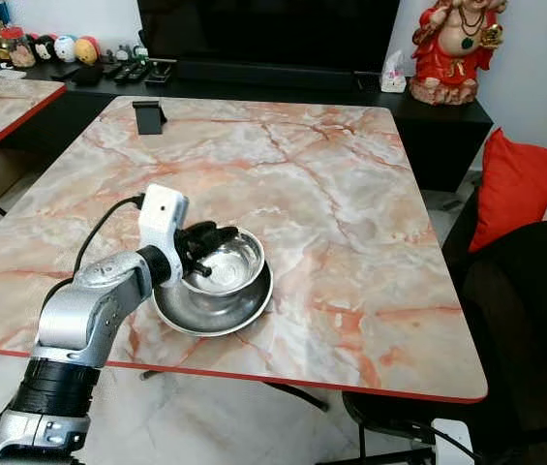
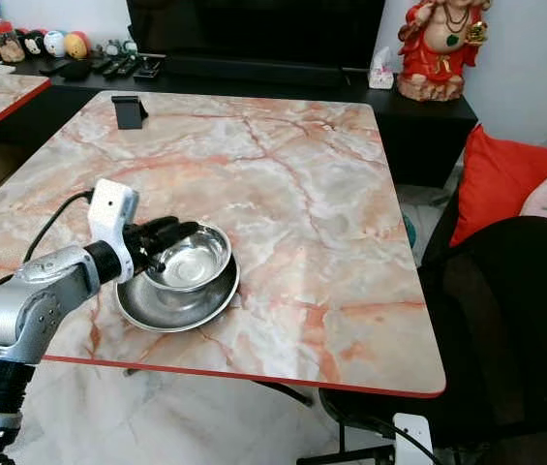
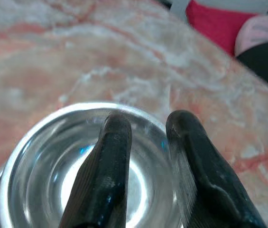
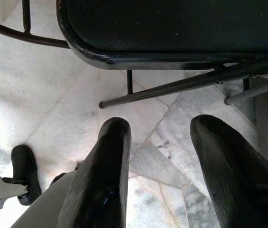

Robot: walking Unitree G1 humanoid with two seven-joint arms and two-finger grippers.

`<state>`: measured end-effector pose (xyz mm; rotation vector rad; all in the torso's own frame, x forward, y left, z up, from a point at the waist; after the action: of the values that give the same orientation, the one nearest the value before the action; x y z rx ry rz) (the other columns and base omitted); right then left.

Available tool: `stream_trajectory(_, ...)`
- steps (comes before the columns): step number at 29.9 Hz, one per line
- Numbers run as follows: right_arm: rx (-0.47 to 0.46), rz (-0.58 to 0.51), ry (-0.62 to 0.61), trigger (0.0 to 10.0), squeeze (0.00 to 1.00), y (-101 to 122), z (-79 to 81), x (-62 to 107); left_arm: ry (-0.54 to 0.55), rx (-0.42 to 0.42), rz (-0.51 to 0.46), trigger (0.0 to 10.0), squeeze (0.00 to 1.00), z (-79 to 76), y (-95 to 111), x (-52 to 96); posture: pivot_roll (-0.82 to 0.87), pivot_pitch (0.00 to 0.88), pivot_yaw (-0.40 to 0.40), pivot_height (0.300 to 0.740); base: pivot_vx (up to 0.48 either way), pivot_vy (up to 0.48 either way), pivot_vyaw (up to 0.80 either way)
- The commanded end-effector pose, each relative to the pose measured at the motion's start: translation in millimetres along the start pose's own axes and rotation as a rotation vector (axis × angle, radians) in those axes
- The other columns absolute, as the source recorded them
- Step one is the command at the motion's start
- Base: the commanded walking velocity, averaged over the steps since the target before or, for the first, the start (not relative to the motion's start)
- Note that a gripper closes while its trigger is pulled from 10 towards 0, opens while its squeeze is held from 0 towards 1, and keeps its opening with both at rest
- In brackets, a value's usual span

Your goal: Setting the table

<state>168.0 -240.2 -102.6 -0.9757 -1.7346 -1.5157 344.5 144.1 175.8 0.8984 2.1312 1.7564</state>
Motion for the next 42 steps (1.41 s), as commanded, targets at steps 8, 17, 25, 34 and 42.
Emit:
stream_trajectory(8,-0.019,0.003,-0.008,10.0,0.0,-0.5,-2.1,0.2,0.065,-0.038,0.109,10.0,0.0,10.8,-9.5,0.8,0.1,0.0,-0.031,0.727,0.0,0.0,0.0)
stream_trajectory(17,-0.021,0.003,-0.008,10.0,0.0,-0.6,-2.1,0.2,0.056,-0.067,0.214,10.0,0.0,11.9,-25.6,-3.0,0.1,0.0,-0.028,0.727,0.0,0.0,0.0)
stream_trajectory(25,-0.025,0.003,-0.008,10.0,0.0,-0.9,-1.3,0.2,0.079,-0.083,0.247,10.0,0.0,11.5,-30.3,-8.4,0.1,0.0,-0.022,0.727,0.0,0.0,0.0)
stream_trajectory(34,-0.027,0.004,-0.007,10.0,0.0,-0.6,-0.8,0.1,0.153,-0.081,0.257,10.0,0.0,18.0,-32.5,-13.7,0.09,0.0,-0.015,0.727,0.0,0.0,0.0)
stream_trajectory(42,-0.024,0.005,-0.006,10.0,0.0,-0.8,-0.8,0.1,0.177,-0.08,0.279,10.0,0.0,21.5,-33.4,-13.4,0.1,0.0,-0.016,0.727,0.0,0.0,0.0)
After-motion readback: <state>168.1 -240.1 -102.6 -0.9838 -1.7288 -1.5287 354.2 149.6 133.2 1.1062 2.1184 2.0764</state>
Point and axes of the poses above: a point about 5 cm out from each wrist's last joint towards the gripper, its own x axis pointing back from the gripper into the wrist, its own y axis along the axis of the wrist's last joint, z = x × y, the point moved 2 cm from there along -x, pointing out of the wrist towards the gripper, and after that the axes turned 10 degrees about x, right-handed, at the moved point
